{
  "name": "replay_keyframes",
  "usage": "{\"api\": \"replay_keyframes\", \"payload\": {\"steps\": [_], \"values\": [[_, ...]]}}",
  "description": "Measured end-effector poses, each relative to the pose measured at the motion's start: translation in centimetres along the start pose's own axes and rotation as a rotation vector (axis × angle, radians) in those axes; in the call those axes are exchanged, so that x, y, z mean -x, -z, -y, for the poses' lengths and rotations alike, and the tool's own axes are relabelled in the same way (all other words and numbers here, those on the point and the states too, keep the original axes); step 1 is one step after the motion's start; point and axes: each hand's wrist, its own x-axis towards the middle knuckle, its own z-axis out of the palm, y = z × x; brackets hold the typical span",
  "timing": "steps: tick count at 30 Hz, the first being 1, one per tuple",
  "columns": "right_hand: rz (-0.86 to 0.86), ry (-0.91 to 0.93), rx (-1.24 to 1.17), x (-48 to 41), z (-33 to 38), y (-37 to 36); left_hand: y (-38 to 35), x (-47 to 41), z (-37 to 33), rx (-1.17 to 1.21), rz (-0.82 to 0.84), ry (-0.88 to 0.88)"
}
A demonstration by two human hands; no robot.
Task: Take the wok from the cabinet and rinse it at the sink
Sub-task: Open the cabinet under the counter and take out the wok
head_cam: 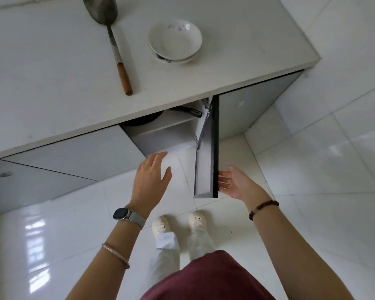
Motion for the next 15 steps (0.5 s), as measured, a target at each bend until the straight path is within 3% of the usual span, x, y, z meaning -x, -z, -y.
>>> {"api": "replay_keyframes", "payload": {"steps": [9, 15], "values": [[-0.207, 0.169, 0.347, 1.0, 4.0, 8.8, -6.0, 1.7, -6.5, 0.037, 0.058, -0.022], [-0.281, 0.178, 0.498, 1.4, 5.3, 9.0, -6.1, 1.4, -6.9, 0.110, 0.033, 0.111]]}}
